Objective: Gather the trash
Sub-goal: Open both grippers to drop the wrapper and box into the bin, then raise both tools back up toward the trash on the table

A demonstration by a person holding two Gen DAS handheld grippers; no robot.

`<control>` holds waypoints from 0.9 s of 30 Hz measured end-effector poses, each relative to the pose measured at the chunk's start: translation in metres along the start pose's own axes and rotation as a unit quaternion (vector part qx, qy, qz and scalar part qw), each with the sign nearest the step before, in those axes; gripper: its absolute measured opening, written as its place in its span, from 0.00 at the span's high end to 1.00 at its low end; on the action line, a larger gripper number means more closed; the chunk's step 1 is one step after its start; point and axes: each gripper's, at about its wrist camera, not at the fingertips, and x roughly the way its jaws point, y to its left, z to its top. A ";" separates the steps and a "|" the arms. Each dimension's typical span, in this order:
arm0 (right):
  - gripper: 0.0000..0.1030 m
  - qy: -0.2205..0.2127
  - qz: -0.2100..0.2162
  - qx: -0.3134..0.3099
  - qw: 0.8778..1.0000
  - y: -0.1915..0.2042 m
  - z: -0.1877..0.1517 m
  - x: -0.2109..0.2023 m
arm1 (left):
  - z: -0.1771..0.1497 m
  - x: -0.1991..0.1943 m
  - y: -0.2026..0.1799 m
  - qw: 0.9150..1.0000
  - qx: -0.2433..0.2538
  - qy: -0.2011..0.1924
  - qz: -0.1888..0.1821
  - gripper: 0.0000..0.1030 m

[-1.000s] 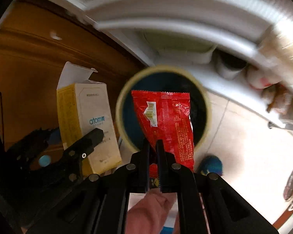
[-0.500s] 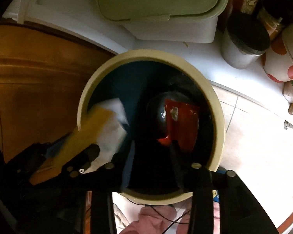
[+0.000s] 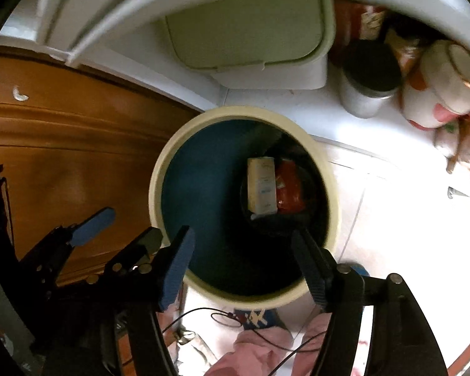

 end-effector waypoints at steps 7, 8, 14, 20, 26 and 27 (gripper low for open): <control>0.30 -0.008 0.000 0.010 1.000 0.006 -0.022 -0.082 | -0.001 -0.104 -0.010 1.000 0.002 -0.028 0.003 0.34; 0.30 -0.013 -0.003 0.002 1.000 0.006 -0.027 -0.102 | 0.000 -0.119 -0.011 0.999 0.001 -0.032 -0.001 0.34; 0.30 -0.053 0.002 -0.026 0.998 0.047 -0.060 -0.226 | 0.006 -0.253 -0.012 0.998 0.000 -0.067 -0.017 0.34; 0.30 -0.096 0.015 -0.049 0.994 0.086 -0.084 -0.351 | 0.014 -0.379 -0.017 0.992 0.000 -0.108 -0.057 0.34; 0.30 -0.161 0.017 -0.074 0.984 0.132 -0.102 -0.472 | 0.024 -0.497 -0.016 0.983 0.034 -0.175 -0.048 0.33; 0.30 -0.172 0.014 -0.080 0.982 0.138 -0.103 -0.485 | 0.026 -0.512 -0.016 0.981 0.039 -0.187 -0.043 0.33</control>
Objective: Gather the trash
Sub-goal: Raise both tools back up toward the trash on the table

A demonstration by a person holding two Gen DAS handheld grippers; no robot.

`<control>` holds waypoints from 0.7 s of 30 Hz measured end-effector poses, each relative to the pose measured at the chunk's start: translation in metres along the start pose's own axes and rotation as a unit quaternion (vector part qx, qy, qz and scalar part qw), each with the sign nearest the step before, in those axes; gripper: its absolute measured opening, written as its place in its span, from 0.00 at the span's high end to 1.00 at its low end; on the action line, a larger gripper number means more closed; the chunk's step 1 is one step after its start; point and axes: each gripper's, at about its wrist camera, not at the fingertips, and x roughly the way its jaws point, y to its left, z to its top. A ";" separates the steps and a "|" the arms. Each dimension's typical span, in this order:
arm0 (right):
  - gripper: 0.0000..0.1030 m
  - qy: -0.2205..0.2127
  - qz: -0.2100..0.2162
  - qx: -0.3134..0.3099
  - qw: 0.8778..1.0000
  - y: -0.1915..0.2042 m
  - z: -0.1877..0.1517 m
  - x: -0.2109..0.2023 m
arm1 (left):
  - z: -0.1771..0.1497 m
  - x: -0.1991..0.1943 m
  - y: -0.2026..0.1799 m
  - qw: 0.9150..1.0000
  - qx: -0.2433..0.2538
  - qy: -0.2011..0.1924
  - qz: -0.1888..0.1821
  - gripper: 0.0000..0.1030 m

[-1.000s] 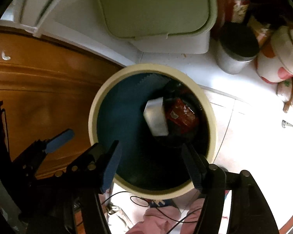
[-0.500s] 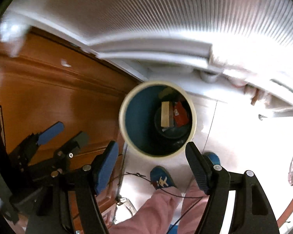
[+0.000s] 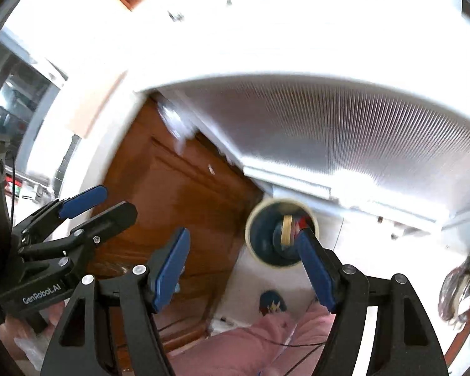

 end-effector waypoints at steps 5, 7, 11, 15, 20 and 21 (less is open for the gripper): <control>0.30 -0.065 -0.010 -0.040 0.997 0.040 0.029 -0.083 | 0.040 -0.059 0.000 0.997 0.032 -0.064 0.026 0.32; 0.30 -0.090 -0.012 -0.053 0.994 0.055 0.042 -0.110 | 0.055 -0.075 0.011 0.996 0.029 -0.083 0.033 0.32; 0.30 -0.128 -0.011 -0.077 0.989 0.082 0.070 -0.157 | 0.093 -0.105 0.022 0.994 0.018 -0.107 0.022 0.32; 0.30 -0.160 -0.014 -0.089 0.983 0.102 0.105 -0.186 | 0.131 -0.115 0.033 0.993 0.012 -0.117 0.011 0.32; 0.30 -0.178 -0.040 -0.105 0.978 0.111 0.156 -0.182 | 0.179 -0.094 0.042 0.993 -0.006 -0.115 0.001 0.32; 0.30 -0.174 -0.045 -0.109 0.978 0.108 0.169 -0.177 | 0.184 -0.085 0.043 0.993 -0.009 -0.114 0.000 0.32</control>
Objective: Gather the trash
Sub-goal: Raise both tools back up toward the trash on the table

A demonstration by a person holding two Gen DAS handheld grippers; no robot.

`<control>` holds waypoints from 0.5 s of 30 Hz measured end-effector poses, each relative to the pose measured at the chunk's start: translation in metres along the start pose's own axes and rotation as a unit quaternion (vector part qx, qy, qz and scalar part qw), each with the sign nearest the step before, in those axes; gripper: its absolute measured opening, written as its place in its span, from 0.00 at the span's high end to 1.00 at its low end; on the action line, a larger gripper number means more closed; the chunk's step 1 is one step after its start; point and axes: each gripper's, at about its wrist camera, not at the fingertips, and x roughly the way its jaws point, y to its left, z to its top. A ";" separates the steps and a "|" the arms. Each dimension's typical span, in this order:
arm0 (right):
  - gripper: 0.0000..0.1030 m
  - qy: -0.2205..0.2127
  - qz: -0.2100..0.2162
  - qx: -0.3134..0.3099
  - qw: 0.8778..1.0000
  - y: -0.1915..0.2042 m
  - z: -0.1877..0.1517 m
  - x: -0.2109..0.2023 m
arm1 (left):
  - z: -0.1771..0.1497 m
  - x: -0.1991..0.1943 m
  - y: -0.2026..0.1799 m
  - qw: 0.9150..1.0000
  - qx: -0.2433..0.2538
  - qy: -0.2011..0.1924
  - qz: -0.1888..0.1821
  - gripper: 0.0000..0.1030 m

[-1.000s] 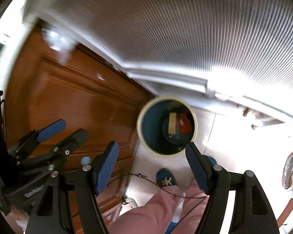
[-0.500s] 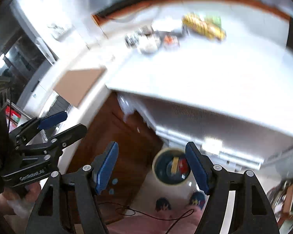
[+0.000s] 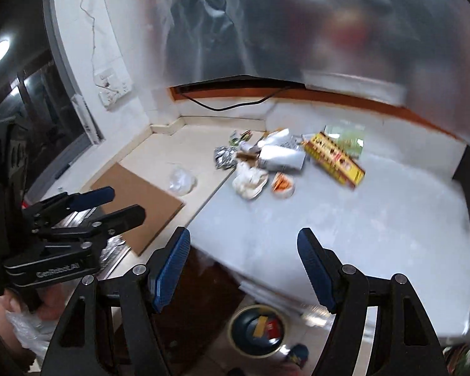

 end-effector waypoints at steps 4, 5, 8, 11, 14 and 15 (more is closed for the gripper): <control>0.30 0.014 -0.006 -0.019 1.000 -0.023 0.029 0.059 | 0.017 0.054 0.003 0.999 -0.021 0.026 0.002 0.32; 0.30 0.022 -0.006 -0.022 0.999 -0.031 0.035 0.077 | 0.022 0.071 0.004 0.999 -0.028 0.036 0.004 0.32; 0.30 0.035 -0.001 -0.026 0.999 -0.053 0.042 0.127 | 0.026 0.114 0.006 0.997 -0.043 0.061 0.010 0.32; 0.30 0.062 -0.003 -0.034 0.997 -0.072 0.047 0.180 | 0.032 0.161 0.010 0.994 -0.060 0.089 0.018 0.32; 0.30 0.087 -0.002 -0.046 0.995 -0.083 0.047 0.226 | 0.032 0.197 0.012 0.991 -0.071 0.109 0.026 0.32; 0.32 0.094 -0.001 -0.053 0.994 -0.085 0.045 0.240 | 0.032 0.206 0.013 0.990 -0.073 0.114 0.027 0.32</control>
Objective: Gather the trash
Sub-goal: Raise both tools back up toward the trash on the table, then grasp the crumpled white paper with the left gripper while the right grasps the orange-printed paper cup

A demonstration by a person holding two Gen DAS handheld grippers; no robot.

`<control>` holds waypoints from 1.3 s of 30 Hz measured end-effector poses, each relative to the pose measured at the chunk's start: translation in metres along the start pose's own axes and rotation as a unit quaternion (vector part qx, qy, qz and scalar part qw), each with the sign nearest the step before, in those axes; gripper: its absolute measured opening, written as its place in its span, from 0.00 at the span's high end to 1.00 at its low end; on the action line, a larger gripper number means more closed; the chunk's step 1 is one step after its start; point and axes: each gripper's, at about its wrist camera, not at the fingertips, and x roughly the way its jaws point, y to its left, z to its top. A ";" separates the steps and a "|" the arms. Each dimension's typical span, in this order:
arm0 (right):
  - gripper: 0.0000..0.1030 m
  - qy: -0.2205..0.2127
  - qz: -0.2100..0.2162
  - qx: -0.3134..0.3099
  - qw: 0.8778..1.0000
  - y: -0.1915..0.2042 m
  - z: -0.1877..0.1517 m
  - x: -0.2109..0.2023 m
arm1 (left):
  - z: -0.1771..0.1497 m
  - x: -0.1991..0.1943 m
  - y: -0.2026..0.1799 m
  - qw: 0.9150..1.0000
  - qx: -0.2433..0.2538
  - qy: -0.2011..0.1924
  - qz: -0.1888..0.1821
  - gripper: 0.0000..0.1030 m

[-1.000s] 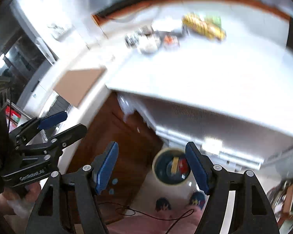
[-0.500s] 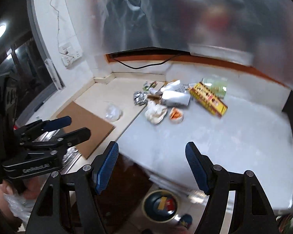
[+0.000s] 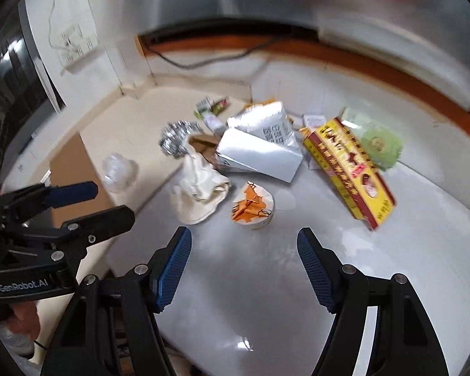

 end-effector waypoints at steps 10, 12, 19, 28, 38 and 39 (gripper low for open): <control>0.41 0.043 -0.013 -0.046 0.998 -0.009 0.008 0.105 | 0.018 0.050 0.006 0.999 -0.027 0.022 0.013 0.32; 0.47 0.049 -0.015 -0.051 0.997 -0.011 0.009 0.119 | 0.021 0.054 0.006 0.999 -0.031 0.026 0.008 0.32; 0.54 0.044 -0.018 -0.049 0.998 -0.021 0.009 0.128 | 0.026 0.067 -0.002 0.999 -0.030 0.038 -0.002 0.32; 0.54 0.042 -0.004 -0.018 0.999 -0.047 0.008 0.117 | 0.035 0.092 -0.016 0.998 -0.020 0.057 0.023 0.32; 0.54 0.040 0.002 -0.014 0.999 -0.052 0.006 0.116 | 0.040 0.118 -0.031 0.995 -0.006 0.069 0.066 0.32; 0.54 0.040 0.002 -0.015 0.999 -0.051 0.008 0.117 | 0.040 0.121 -0.031 0.995 -0.005 0.069 0.069 0.32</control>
